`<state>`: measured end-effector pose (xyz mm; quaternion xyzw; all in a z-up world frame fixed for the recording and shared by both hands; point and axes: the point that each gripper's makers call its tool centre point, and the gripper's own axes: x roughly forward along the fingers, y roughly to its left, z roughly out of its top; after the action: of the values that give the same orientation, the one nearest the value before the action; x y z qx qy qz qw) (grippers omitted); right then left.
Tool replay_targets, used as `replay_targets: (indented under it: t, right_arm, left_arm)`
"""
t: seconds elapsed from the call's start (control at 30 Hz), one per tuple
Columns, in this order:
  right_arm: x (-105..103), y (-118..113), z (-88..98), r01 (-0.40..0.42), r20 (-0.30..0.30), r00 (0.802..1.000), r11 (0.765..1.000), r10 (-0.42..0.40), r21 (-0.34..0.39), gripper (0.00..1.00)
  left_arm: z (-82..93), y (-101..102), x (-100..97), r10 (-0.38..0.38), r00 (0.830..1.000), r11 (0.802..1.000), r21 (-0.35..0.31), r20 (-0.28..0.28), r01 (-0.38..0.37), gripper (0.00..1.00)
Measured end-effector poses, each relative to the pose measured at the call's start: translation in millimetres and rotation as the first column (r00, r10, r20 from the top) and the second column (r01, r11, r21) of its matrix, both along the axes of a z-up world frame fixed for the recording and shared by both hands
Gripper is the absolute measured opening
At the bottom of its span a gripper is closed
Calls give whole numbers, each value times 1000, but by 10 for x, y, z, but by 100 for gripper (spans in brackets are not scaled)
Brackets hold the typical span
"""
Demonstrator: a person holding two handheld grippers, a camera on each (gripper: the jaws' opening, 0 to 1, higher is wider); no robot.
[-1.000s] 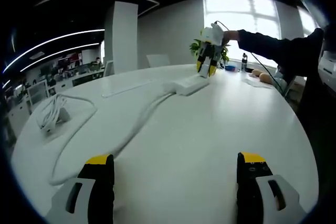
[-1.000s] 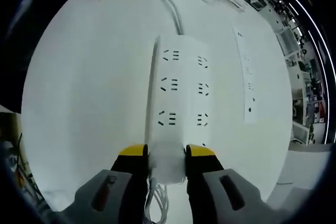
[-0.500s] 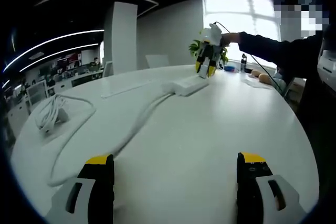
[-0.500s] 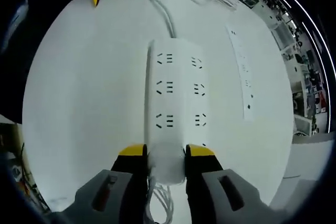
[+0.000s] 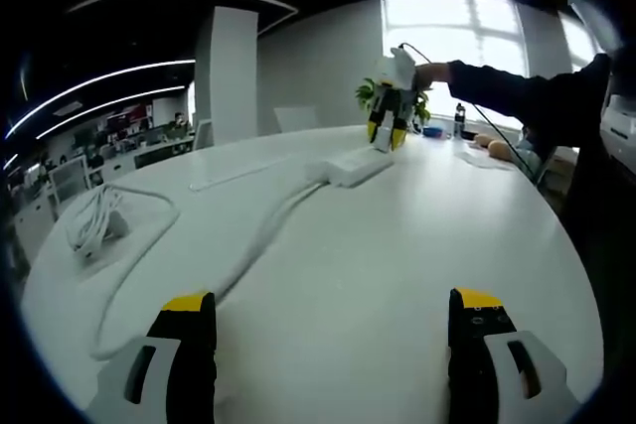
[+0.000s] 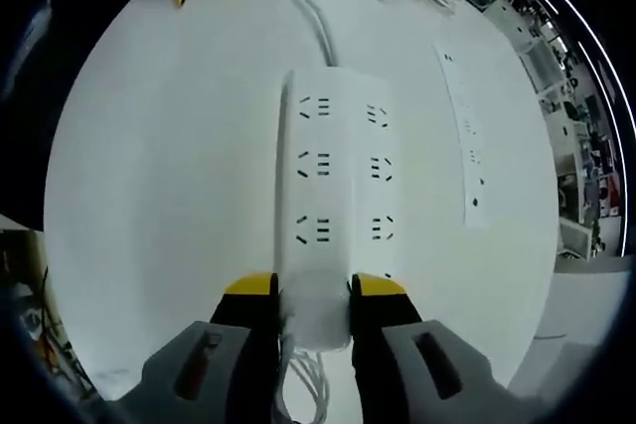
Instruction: Straighten the power strip on the desk, plug the charger into it
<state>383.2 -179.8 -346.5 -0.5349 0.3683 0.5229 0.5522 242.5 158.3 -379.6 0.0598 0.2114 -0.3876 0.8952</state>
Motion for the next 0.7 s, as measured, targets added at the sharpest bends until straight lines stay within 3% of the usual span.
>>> replay_targets:
  t: [0.7]
  right_arm:
    - [15,-40,-57,9,-16,1000,1000,-10,-22,25]
  left_arm:
    - [88,-35,26,0,999,1000,-29,33,1,99]
